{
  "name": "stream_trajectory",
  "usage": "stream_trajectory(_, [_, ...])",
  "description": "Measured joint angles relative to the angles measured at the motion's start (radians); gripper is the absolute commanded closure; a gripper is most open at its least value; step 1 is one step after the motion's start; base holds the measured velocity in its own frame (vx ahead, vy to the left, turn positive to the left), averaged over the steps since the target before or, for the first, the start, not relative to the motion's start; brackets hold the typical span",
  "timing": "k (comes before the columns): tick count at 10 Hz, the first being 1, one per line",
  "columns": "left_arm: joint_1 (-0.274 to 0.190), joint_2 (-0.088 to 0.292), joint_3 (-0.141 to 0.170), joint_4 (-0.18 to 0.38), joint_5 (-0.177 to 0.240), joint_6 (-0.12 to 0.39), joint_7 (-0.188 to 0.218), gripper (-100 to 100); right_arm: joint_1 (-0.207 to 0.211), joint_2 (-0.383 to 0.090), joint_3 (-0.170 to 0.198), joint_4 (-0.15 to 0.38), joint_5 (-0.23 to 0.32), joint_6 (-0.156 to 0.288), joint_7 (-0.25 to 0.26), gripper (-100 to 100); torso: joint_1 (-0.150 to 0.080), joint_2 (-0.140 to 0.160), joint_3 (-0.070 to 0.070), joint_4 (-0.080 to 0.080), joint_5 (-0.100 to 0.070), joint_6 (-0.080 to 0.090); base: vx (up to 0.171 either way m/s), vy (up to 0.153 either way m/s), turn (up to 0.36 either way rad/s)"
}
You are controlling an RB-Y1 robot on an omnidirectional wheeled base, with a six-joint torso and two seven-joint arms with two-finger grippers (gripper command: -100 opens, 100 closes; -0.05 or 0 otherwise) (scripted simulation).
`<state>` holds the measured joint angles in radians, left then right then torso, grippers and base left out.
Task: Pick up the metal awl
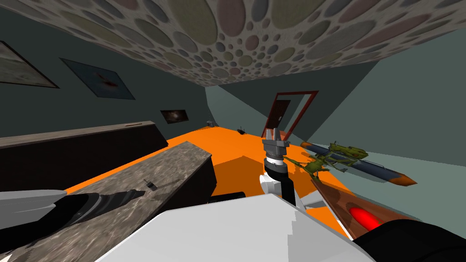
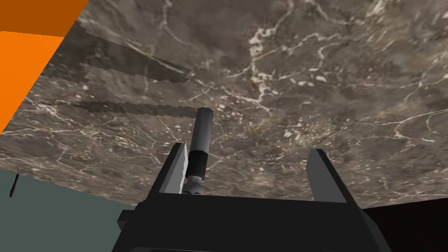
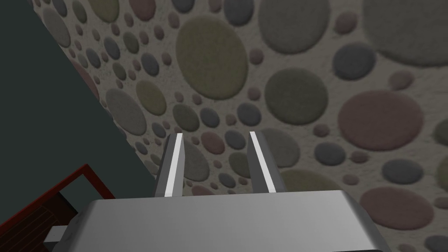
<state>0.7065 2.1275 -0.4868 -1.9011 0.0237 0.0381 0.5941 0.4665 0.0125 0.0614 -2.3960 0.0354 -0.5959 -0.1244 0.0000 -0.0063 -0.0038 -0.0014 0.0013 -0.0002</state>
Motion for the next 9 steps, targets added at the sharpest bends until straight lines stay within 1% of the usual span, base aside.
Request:
stream_trajectory(2, [0.010,0.036,0.008,-0.022,0.012,0.003,0.018,-100,0.000,0.000,0.000,0.000,0.000,0.000,0.000,0,-0.003,-0.001,-0.001,0.000,-0.001,0.000,0.064,-0.036,0.013])
stream_trajectory(4, [0.005,0.073,0.000,-0.044,0.021,0.006,0.036,-100,0.000,0.000,0.000,0.000,0.000,0.000,0.000,0,-0.002,0.000,0.000,0.000,0.000,0.000,0.070,-0.015,0.012])
stream_trajectory(5, [0.008,0.092,0.002,-0.053,0.027,0.007,0.045,-100,0.000,0.000,0.000,0.000,0.000,0.000,0.000,0,-0.002,-0.001,-0.001,0.000,0.000,0.000,0.086,-0.020,-0.005])
stream_trajectory(6, [-0.001,0.111,-0.007,-0.066,0.031,0.009,0.055,-100,0.000,0.000,0.000,0.000,0.000,0.000,0.000,0,-0.002,-0.001,-0.001,0.000,0.000,0.000,0.038,-0.008,0.000])
stream_trajectory(7, [-0.003,0.113,-0.008,-0.068,0.032,0.009,0.057,0,0.000,0.000,0.000,0.000,0.000,0.000,0.000,0,-0.001,0.001,0.000,0.000,0.000,0.000,0.007,-0.002,0.000])
stream_trajectory(8, [-0.002,0.113,-0.008,-0.068,0.031,0.009,0.056,-100,0.000,0.000,0.000,0.000,0.000,0.000,0.000,0,0.000,0.003,0.002,0.001,0.000,0.000,0.020,-0.011,-0.044])
stream_trajectory(9, [-0.005,0.090,-0.017,-0.060,0.024,0.012,0.048,-100,0.000,0.000,0.000,0.000,0.000,0.000,0.000,0,0.000,0.003,0.002,0.001,0.000,0.000,0.033,-0.021,-0.043])
